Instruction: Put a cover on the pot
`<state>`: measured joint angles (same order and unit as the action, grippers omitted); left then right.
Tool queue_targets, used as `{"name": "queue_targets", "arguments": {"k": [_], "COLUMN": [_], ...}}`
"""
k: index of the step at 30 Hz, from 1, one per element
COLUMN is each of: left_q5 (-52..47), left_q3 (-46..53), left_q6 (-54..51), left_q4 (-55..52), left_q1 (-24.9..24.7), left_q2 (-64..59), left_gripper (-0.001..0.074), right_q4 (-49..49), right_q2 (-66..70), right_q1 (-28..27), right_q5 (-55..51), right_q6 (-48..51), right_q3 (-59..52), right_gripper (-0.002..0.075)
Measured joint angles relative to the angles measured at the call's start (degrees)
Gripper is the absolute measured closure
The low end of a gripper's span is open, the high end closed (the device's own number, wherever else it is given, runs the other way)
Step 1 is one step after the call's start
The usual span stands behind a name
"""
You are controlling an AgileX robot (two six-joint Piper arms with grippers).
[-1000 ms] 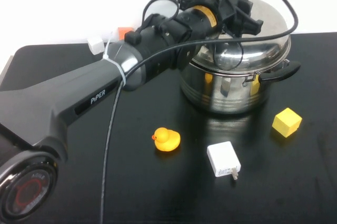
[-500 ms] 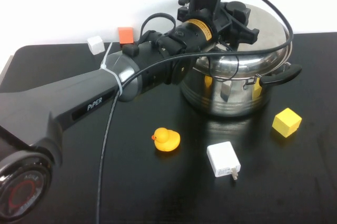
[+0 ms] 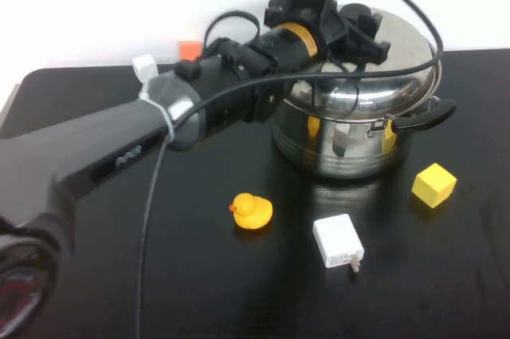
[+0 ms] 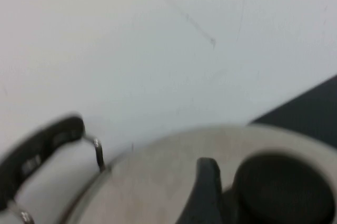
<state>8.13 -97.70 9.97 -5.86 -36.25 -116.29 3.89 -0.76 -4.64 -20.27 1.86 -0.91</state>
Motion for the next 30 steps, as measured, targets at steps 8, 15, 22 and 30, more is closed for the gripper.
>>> {"name": "queue_targets", "arguments": {"k": [8, 15, 22, 30], "left_q5": [0.51, -10.99, -25.63, -38.46], "left_q3": [0.04, 0.04, 0.04, 3.75], "left_q6": [-8.58, -20.38, -21.55, -15.33], "left_q4": [0.00, 0.00, -3.87, -8.20], "left_q1": [0.00, 0.00, 0.00, 0.00], "left_q2": [9.62, 23.67, 37.90, 53.09], "left_gripper": [0.0201, 0.0443, 0.0715, 0.0734], "right_q4": [0.00, 0.00, 0.00, 0.00], "right_q2": [0.00, 0.00, 0.00, 0.00], "right_q1": [0.00, 0.00, 0.00, 0.00], "right_q5": [0.00, 0.00, 0.00, 0.00], "right_q6": [0.00, 0.00, 0.00, 0.00], "right_q3": [0.00, 0.00, 0.00, 0.00], "right_gripper": [0.0728, 0.0728, 0.0728, 0.0728]}}
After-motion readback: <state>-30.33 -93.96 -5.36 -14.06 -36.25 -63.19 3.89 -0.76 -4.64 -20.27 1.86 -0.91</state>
